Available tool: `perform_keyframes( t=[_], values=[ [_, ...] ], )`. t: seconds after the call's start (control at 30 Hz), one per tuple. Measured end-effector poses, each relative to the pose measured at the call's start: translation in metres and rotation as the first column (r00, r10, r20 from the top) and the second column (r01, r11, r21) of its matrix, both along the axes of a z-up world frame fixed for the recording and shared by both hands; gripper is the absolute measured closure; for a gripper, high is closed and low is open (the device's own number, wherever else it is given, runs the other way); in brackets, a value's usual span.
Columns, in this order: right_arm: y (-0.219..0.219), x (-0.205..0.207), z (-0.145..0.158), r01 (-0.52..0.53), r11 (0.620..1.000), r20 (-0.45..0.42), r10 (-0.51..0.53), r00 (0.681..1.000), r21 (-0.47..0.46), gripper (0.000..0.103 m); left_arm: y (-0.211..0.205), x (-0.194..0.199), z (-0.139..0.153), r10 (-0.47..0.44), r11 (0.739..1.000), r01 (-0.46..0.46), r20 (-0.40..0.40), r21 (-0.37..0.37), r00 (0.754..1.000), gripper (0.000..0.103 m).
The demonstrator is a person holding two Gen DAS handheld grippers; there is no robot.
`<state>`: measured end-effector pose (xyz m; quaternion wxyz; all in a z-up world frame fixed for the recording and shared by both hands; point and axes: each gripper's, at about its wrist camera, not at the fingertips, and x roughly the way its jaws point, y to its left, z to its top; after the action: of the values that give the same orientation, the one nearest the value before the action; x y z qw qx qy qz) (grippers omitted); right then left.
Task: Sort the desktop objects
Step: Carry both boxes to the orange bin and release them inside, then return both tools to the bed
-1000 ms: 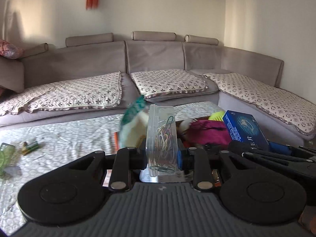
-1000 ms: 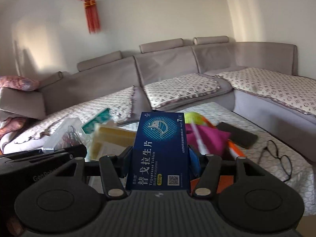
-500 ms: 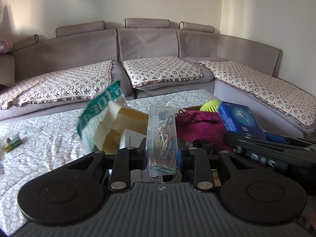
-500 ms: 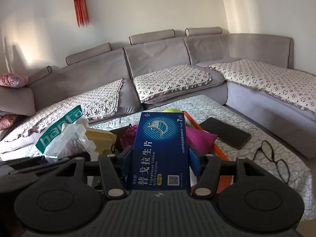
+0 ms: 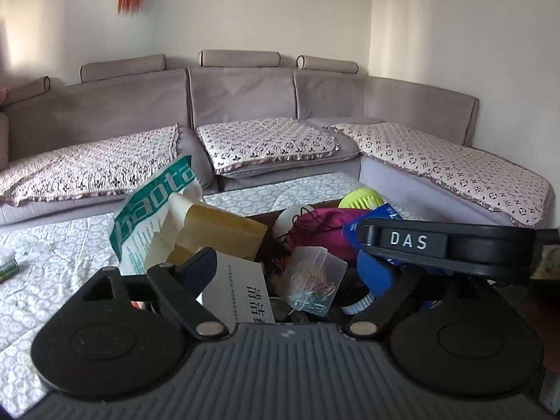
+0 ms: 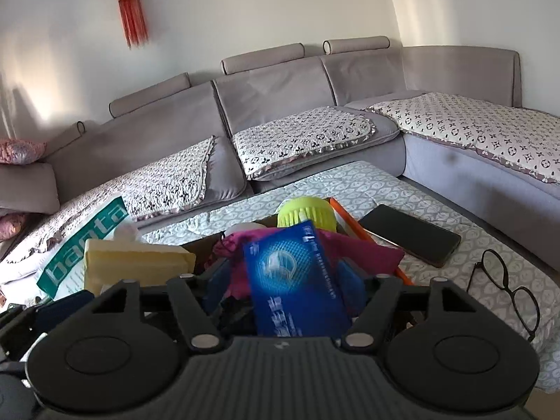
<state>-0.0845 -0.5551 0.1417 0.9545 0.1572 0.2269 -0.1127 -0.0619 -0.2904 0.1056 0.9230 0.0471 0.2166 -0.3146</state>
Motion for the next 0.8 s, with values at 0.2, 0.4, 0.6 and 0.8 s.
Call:
perform_keyframes(
  t=[0.2, 0.4, 0.6, 0.8],
  values=[
    [0.006, -0.006, 0.005, 0.027, 1.0, 0.011, -0.027, 1.0, -0.006, 0.029, 0.013, -0.01, 0.008, -0.005, 1.0, 0.005, 0.001, -0.012, 1.0, 0.013],
    [0.019, -0.015, 0.019, 0.046, 0.999, 0.035, -0.045, 0.998, -0.015, 0.024, 0.026, -0.005, 0.014, 0.024, 0.999, -0.024, -0.01, -0.028, 1.0, 0.011],
    [0.056, -0.031, 0.038, 0.011, 0.999, 0.122, -0.006, 0.992, -0.041, 0.007, 0.058, 0.003, 0.015, 0.093, 0.994, -0.094, -0.008, -0.049, 0.996, 0.003],
    [0.114, -0.035, 0.053, -0.15, 0.987, 0.207, 0.158, 0.965, -0.054, 0.0, 0.112, 0.003, 0.008, 0.222, 0.973, -0.222, 0.01, -0.061, 0.975, 0.001]
  ],
)
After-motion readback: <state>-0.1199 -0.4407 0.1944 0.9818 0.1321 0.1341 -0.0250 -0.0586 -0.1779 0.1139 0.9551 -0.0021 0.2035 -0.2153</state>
